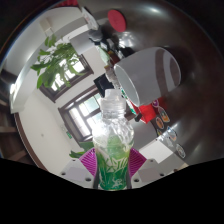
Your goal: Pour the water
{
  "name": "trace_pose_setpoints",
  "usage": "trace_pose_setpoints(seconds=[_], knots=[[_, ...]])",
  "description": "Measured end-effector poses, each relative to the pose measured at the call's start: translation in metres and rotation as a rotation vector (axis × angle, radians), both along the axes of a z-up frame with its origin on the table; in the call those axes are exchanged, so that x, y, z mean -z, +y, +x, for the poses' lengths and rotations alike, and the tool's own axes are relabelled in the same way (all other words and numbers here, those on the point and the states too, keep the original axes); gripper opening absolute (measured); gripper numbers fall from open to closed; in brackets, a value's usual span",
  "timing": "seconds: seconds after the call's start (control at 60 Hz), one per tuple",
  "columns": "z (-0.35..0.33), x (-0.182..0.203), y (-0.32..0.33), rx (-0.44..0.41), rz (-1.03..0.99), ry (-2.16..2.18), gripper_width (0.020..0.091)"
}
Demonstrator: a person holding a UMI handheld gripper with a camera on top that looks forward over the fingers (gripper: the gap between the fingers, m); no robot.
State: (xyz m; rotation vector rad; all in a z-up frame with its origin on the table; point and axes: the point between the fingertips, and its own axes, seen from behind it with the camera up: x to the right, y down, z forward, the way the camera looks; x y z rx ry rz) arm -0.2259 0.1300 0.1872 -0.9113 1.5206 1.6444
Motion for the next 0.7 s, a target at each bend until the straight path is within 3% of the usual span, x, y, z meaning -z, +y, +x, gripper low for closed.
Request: trace_pose_setpoints(seconds=[0.367,0.533,0.7], knots=[[-0.011,0.002,-0.001,-0.038,-0.016,-0.027,0.0370],[-0.009,-0.024,-0.006,-0.059,-0.009,-0.435,0.0377],[0.020,-0.072,-0.015,-0.012,0.025,-0.967,0.0375]])
